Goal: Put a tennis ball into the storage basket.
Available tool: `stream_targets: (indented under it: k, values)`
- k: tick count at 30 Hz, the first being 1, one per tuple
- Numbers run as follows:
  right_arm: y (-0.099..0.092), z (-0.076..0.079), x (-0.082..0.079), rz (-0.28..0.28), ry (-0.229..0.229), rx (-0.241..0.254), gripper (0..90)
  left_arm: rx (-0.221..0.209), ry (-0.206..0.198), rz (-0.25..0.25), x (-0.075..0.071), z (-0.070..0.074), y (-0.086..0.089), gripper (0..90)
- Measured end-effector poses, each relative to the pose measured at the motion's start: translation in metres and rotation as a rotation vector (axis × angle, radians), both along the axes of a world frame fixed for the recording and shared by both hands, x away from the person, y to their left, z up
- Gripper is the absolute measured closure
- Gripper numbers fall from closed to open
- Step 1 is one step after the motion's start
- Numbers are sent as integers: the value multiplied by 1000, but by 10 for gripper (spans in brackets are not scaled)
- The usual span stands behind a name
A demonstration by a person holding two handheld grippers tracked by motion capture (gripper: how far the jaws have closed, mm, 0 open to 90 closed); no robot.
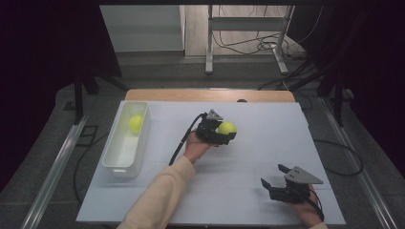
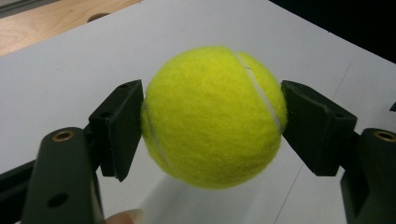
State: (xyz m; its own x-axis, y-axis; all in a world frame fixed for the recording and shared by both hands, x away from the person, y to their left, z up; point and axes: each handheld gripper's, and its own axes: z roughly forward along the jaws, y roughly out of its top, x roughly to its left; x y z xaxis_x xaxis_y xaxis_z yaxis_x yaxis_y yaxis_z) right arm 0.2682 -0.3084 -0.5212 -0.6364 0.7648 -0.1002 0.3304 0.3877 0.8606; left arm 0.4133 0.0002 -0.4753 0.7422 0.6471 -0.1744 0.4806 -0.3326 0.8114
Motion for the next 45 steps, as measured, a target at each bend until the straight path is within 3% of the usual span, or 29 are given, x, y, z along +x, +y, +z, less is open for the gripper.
stream_targets:
  k: [45]
  values:
    - [1,0,0,-3,-1,-9,162,-41,-7,-4,-26,2,31,258]
